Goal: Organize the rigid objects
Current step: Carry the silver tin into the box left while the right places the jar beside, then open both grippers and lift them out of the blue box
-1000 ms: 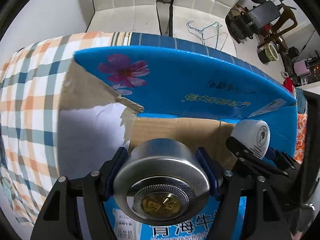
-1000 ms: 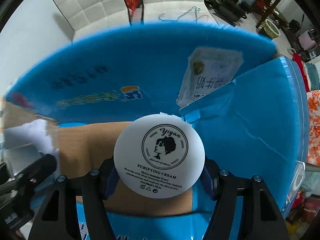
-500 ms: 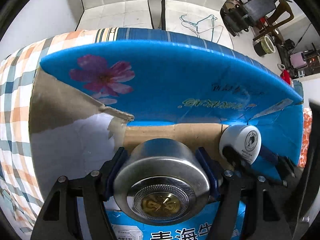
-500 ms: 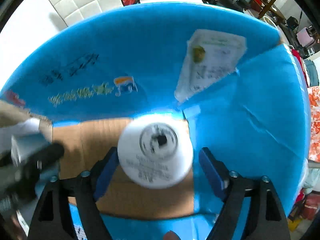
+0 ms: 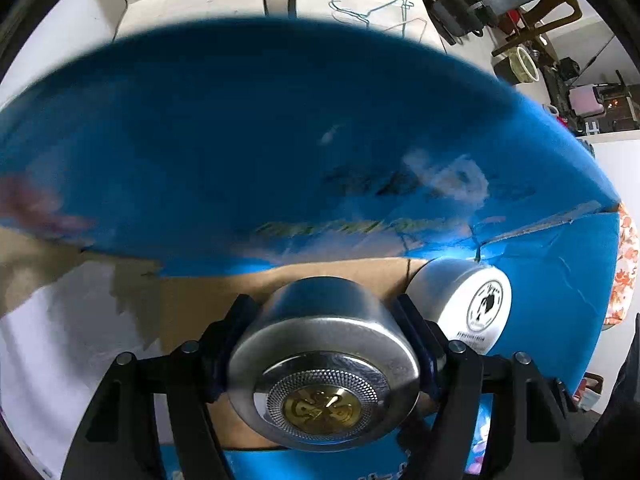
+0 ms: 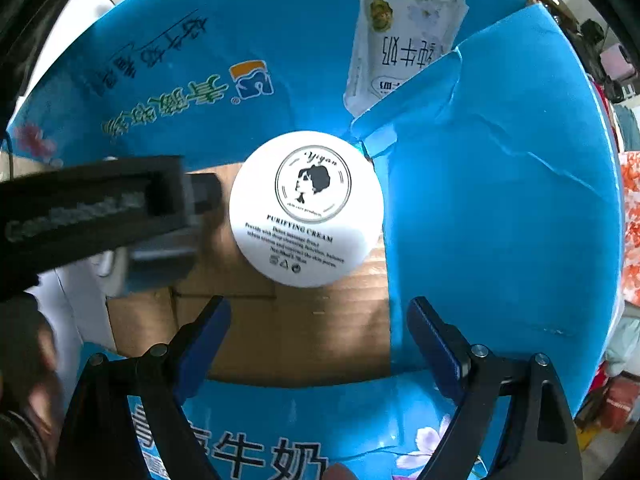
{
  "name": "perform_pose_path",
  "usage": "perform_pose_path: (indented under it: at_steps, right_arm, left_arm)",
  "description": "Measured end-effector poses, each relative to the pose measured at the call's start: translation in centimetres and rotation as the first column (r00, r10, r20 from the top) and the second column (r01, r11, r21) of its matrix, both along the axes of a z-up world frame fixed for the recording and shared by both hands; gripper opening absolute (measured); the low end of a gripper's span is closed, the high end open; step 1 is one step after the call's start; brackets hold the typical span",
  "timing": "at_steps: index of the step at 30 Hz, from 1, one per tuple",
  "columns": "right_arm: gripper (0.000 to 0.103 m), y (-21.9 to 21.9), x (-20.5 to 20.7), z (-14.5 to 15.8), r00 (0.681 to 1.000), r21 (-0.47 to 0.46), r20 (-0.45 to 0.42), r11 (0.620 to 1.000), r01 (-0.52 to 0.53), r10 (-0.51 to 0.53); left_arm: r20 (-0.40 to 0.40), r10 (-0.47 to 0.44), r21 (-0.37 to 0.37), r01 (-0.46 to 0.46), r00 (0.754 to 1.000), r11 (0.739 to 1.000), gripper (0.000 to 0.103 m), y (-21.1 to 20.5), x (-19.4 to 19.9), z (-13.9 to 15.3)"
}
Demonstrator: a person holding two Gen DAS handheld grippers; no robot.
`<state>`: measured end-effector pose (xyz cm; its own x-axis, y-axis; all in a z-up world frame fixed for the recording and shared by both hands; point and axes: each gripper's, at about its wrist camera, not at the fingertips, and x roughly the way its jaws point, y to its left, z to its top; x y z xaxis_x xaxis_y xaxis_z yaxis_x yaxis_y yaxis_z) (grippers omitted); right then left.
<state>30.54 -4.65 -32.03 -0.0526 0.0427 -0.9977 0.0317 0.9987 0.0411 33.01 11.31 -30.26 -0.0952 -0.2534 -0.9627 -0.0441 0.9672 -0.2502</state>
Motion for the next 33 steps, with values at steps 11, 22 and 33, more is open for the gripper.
perform_pose_path:
  at_steps: [11, 22, 33]
  right_arm:
    - [0.094, -1.5, 1.3, 2.4, 1.0, 0.025, 0.029, 1.0, 0.006, -0.007]
    - [0.1, -2.6, -2.8, 10.6, 0.989, 0.02, 0.143, 0.999, -0.036, 0.033]
    - [0.1, -1.7, -11.4, 18.5, 0.96, 0.035, 0.273, 0.997, -0.069, 0.056]
  left_arm:
    - [0.05, -0.009, 0.029, 0.008, 0.999, 1.0, 0.093, 0.9, -0.4, 2.0]
    - [0.22, -0.033, 0.132, 0.004, 0.975, 0.991, 0.103, 3.1, -6.9, 10.9]
    - [0.346, -0.006, 0.185, -0.062, 0.938, 0.981, 0.103, 1.3, -13.8, 19.3]
